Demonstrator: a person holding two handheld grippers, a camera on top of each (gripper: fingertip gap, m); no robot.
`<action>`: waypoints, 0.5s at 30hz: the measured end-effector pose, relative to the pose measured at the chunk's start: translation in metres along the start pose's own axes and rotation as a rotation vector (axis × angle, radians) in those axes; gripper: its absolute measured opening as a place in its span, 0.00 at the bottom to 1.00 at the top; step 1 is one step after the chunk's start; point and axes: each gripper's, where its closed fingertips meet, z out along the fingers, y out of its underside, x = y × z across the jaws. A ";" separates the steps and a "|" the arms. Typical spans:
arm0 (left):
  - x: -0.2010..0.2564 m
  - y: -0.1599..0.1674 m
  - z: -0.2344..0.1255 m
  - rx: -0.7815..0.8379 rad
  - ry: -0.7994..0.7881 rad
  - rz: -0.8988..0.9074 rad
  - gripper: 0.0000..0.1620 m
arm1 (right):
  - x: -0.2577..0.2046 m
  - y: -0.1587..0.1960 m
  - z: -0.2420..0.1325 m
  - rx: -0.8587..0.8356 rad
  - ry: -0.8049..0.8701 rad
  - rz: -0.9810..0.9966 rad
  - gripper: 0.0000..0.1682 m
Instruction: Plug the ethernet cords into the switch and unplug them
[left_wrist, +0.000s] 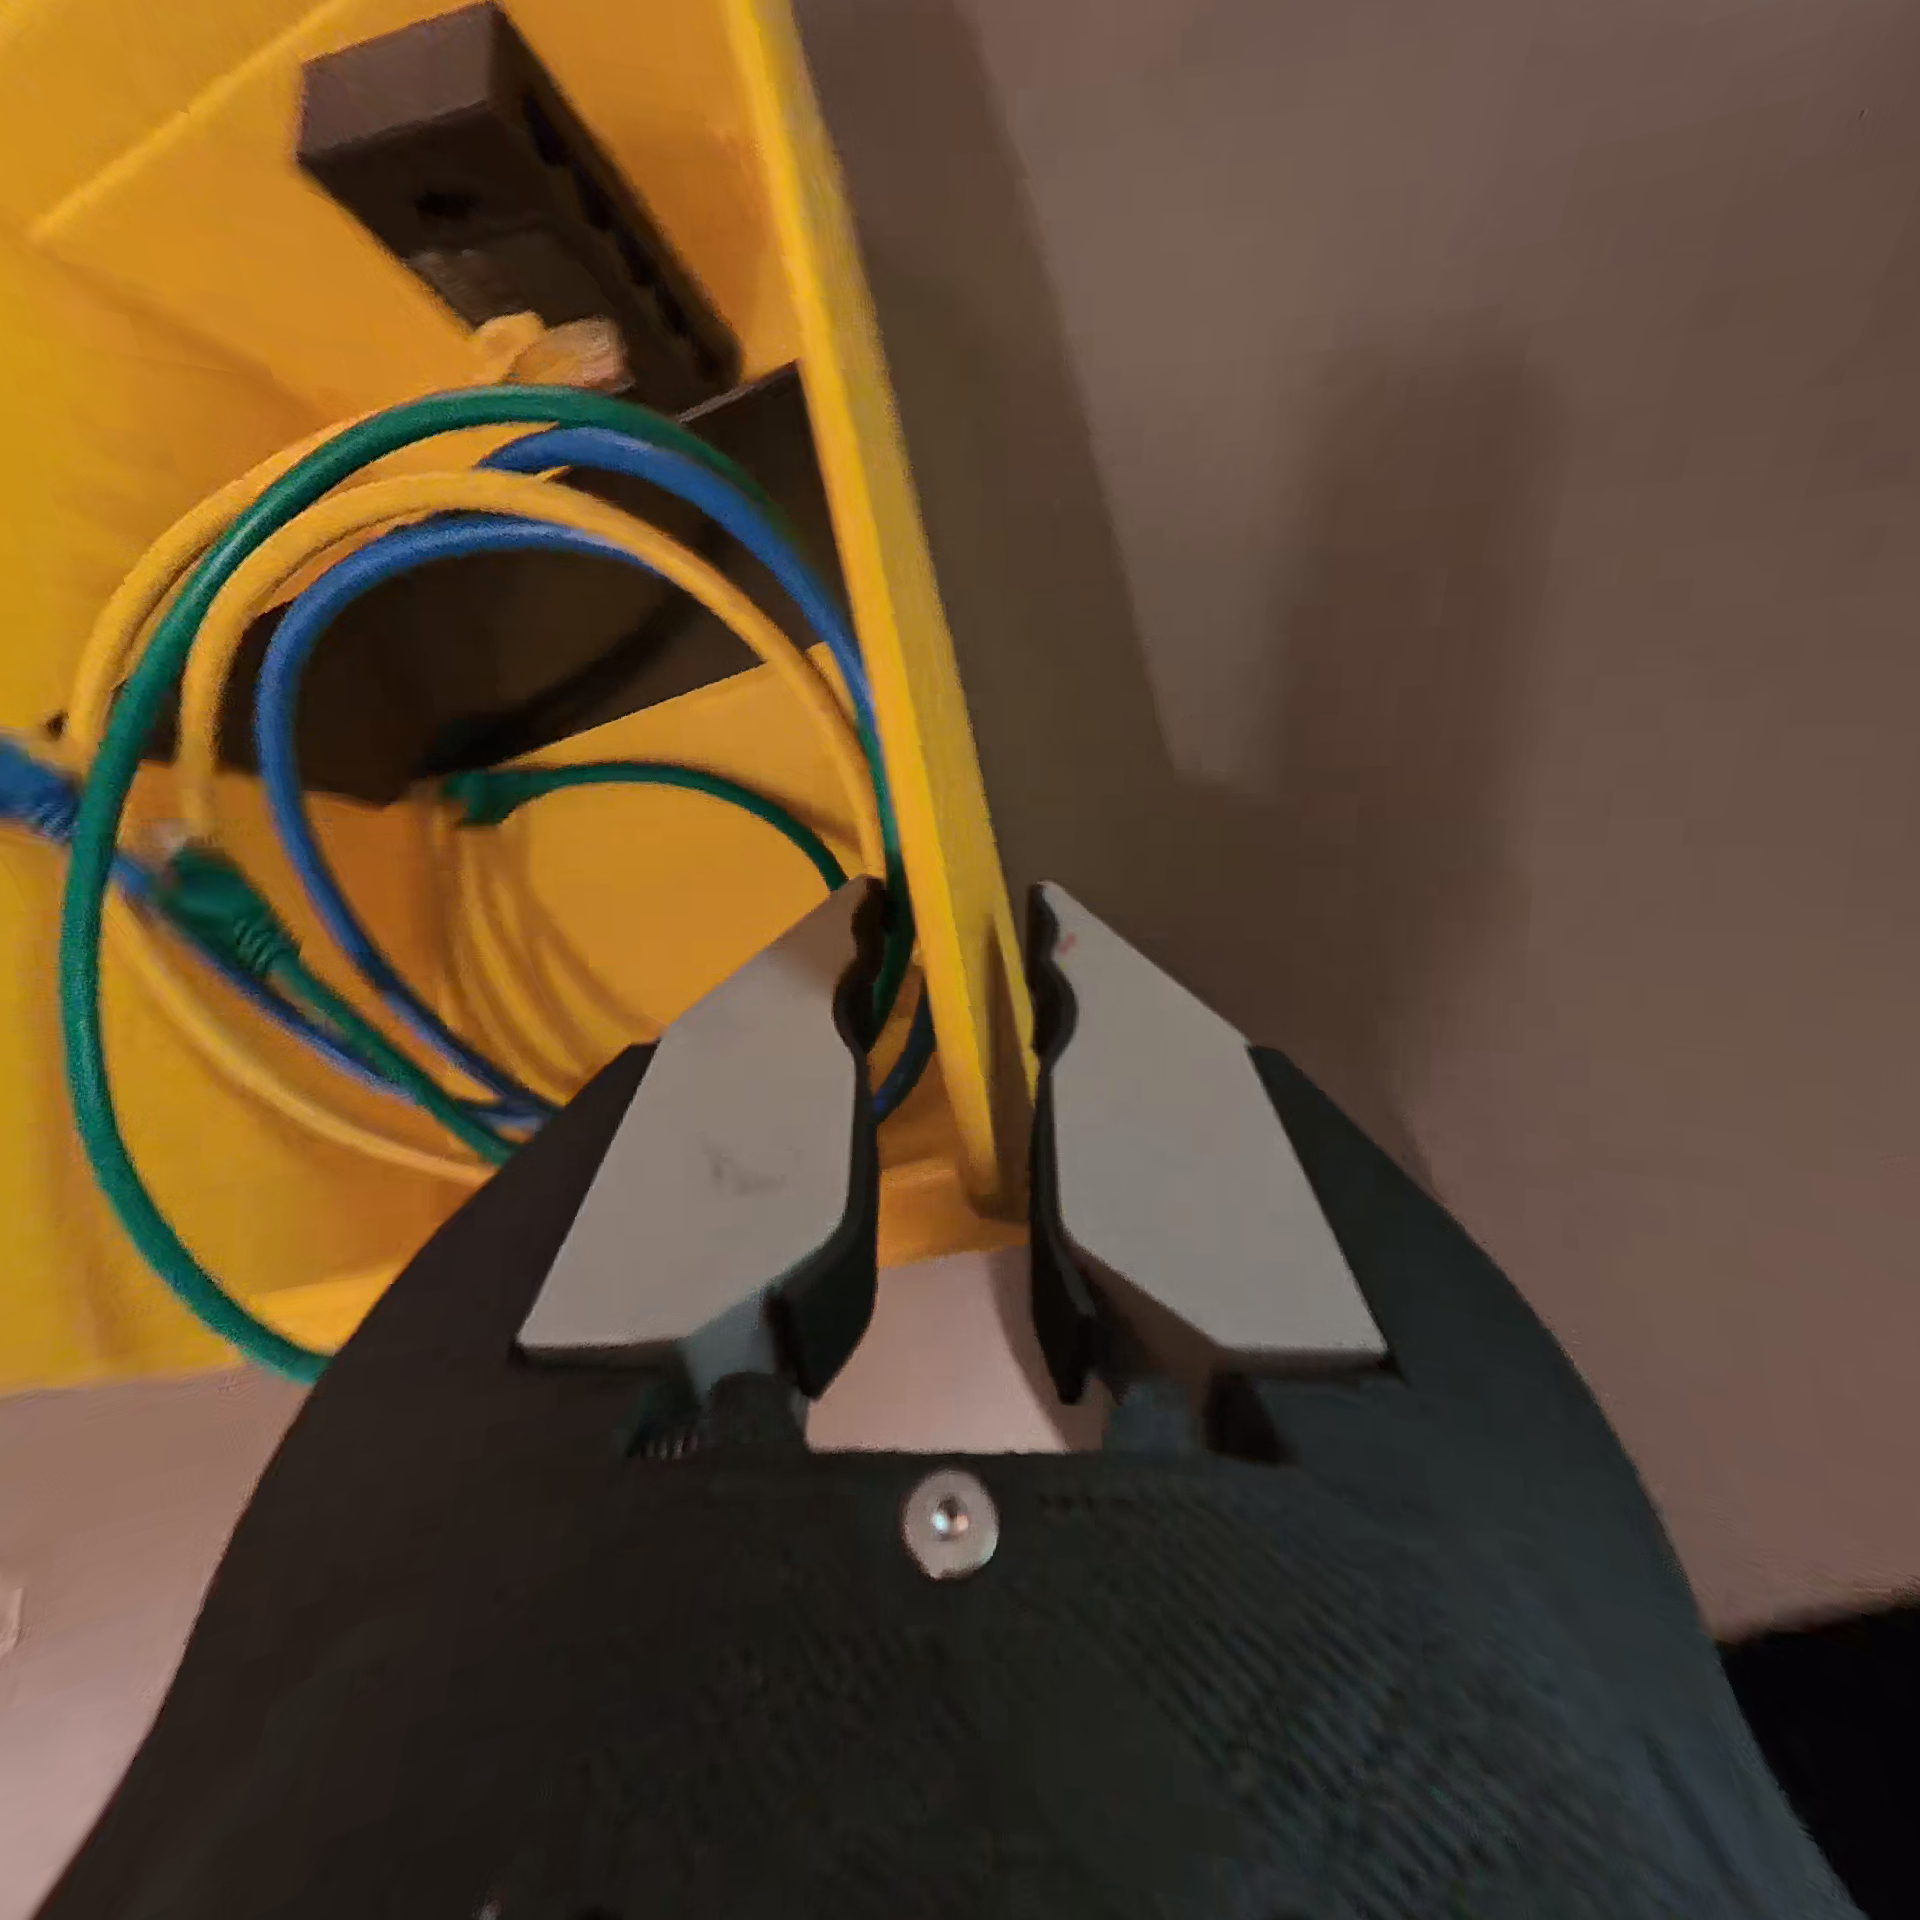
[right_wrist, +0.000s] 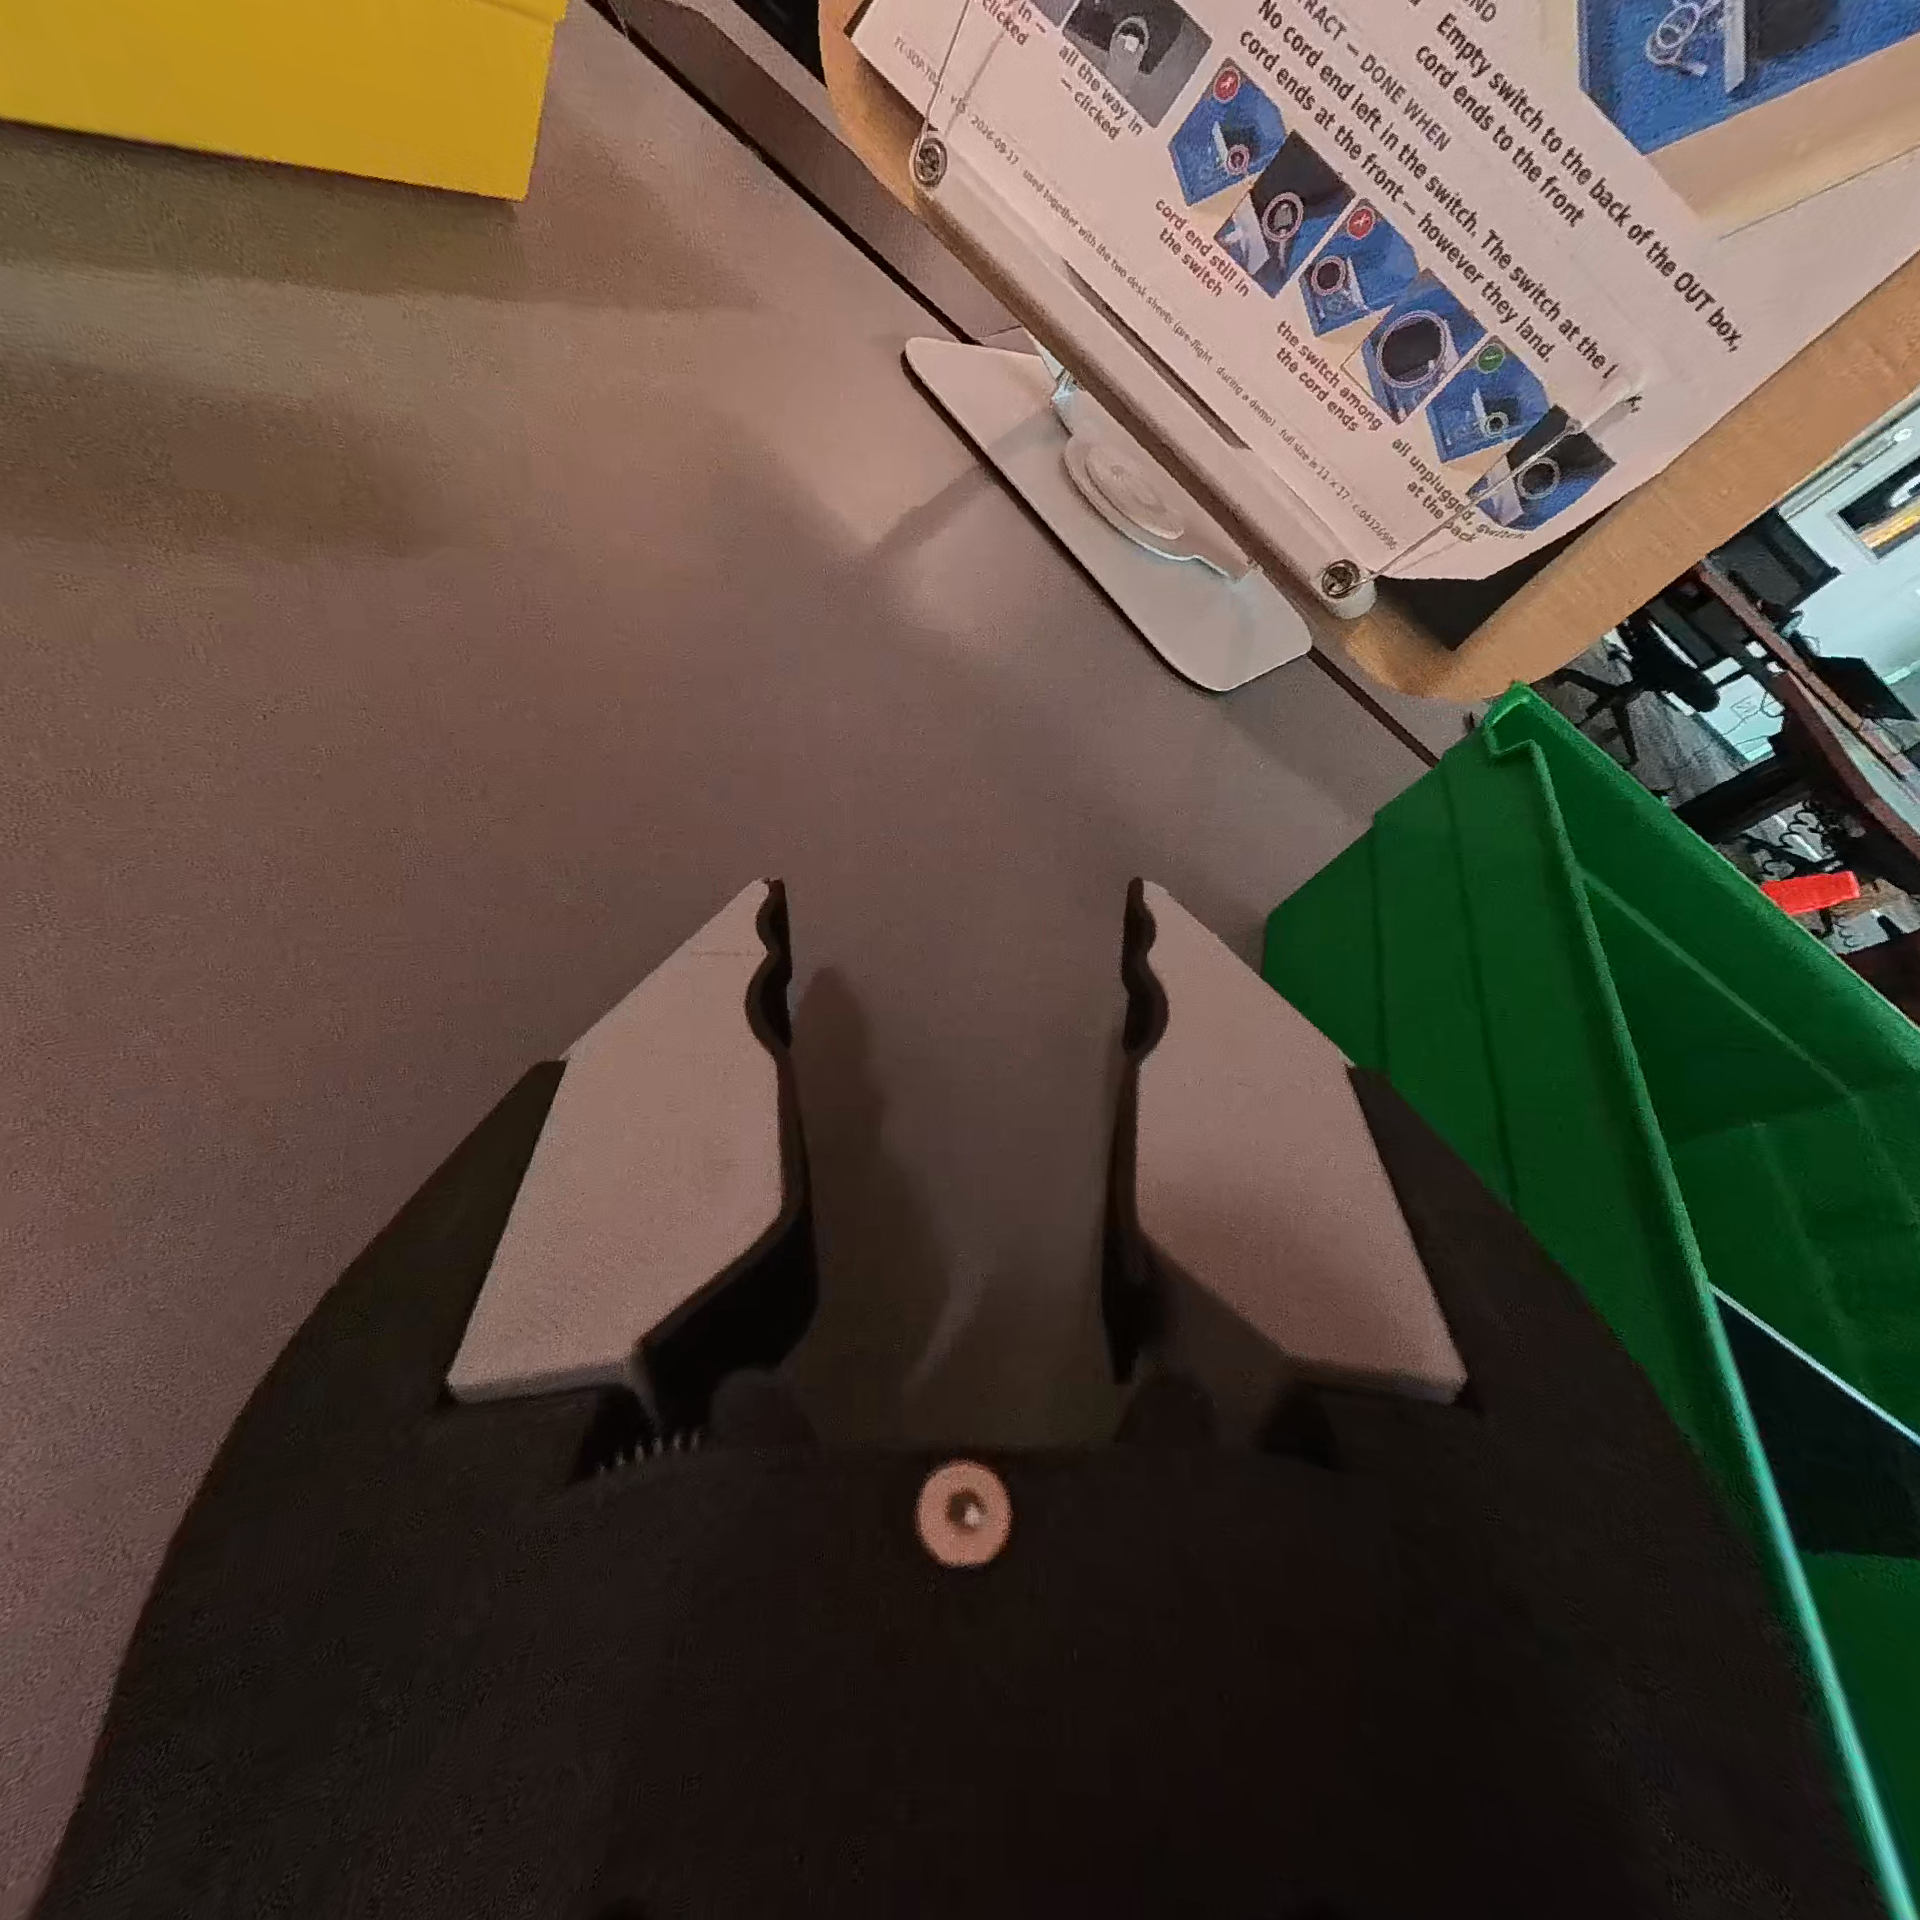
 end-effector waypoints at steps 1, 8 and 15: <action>-0.012 0.003 0.003 -0.003 -0.034 -0.027 0.11 | 0.000 0.000 0.000 0.000 0.000 -0.001 0.37; -0.055 0.025 0.000 -0.014 0.015 -0.188 0.11 | -0.004 0.002 0.002 -0.015 0.002 -0.038 0.39; -0.083 0.034 0.006 0.015 0.018 -0.315 0.12 | -0.002 0.001 0.001 -0.011 -0.005 -0.017 0.39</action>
